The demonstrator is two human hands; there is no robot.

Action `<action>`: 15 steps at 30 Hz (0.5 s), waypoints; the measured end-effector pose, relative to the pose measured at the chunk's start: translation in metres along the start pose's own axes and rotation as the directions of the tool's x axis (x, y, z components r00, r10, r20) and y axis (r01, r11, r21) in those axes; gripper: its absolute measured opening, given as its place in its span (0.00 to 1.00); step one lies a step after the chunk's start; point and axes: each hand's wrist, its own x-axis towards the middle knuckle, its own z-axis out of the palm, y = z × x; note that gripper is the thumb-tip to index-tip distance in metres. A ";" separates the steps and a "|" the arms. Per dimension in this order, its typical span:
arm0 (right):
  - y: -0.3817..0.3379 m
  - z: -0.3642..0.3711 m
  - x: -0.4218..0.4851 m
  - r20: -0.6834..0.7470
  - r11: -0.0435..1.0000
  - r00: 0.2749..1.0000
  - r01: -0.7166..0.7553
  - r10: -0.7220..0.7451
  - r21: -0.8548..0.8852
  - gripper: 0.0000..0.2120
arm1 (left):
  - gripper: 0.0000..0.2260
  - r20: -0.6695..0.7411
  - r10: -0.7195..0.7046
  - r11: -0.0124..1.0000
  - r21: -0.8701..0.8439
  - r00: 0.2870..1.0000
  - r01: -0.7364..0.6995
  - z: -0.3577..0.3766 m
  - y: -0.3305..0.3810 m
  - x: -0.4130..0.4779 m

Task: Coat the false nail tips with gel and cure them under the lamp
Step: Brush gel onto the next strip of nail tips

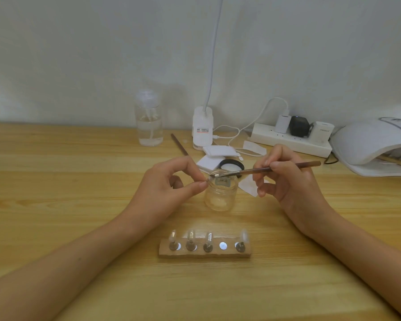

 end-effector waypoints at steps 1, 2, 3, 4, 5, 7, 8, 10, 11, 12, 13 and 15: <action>0.000 0.000 0.000 -0.010 1.000 1.000 -0.006 0.005 -0.015 0.05 | 0.05 0.000 -0.005 1.000 0.003 1.000 0.005 0.000 0.000 0.000; 0.000 -0.001 0.000 -0.020 1.000 1.000 -0.010 0.009 -0.018 0.05 | 0.05 0.001 -0.010 1.000 0.004 1.000 0.010 0.000 0.000 -0.001; 0.000 -0.001 0.001 -0.023 1.000 1.000 -0.009 0.009 -0.004 0.06 | 0.05 0.003 -0.013 1.000 0.002 1.000 0.013 0.000 0.000 -0.001; 0.000 -0.001 0.001 -0.017 1.000 1.000 -0.007 0.008 0.017 0.08 | 0.05 0.004 -0.018 1.000 -0.001 1.000 0.019 0.000 0.001 -0.001; -0.001 0.000 0.002 -0.002 0.999 1.000 -0.006 0.006 0.036 0.10 | 0.05 0.005 -0.028 1.000 -0.003 1.000 0.028 0.000 0.001 -0.001; -0.001 0.001 0.001 0.034 0.999 0.999 -0.001 0.000 0.045 0.12 | 0.05 0.005 -0.045 0.999 -0.012 0.999 0.045 -0.001 0.001 -0.001; -0.001 0.002 0.001 0.045 0.999 0.999 0.000 -0.002 0.037 0.12 | 0.05 0.005 -0.049 0.999 -0.015 0.999 0.049 0.000 0.001 0.000; 0.000 0.001 0.001 0.037 1.000 0.999 -0.004 0.003 0.012 0.10 | 0.05 0.007 -0.050 0.999 -0.019 0.999 0.050 0.000 0.001 0.000; 0.000 -0.001 0.001 0.021 1.000 1.000 -0.007 0.007 0.005 0.10 | 0.05 0.010 -0.051 0.998 -0.023 0.999 0.051 0.000 0.001 0.000; 0.000 -0.001 0.001 0.005 1.000 1.000 -0.008 0.008 0.006 0.10 | 0.05 0.011 -0.052 0.998 -0.027 0.999 0.053 0.000 0.001 -0.001; 0.000 -0.002 0.001 -0.004 1.000 1.000 -0.007 0.007 0.016 0.10 | 0.05 0.013 -0.053 0.998 -0.031 0.998 0.054 0.000 0.001 -0.001; 0.000 -0.002 0.002 0.006 0.999 1.000 -0.004 0.004 0.048 0.10 | 0.05 0.018 -0.055 0.998 -0.036 0.998 0.056 -0.001 0.001 -0.001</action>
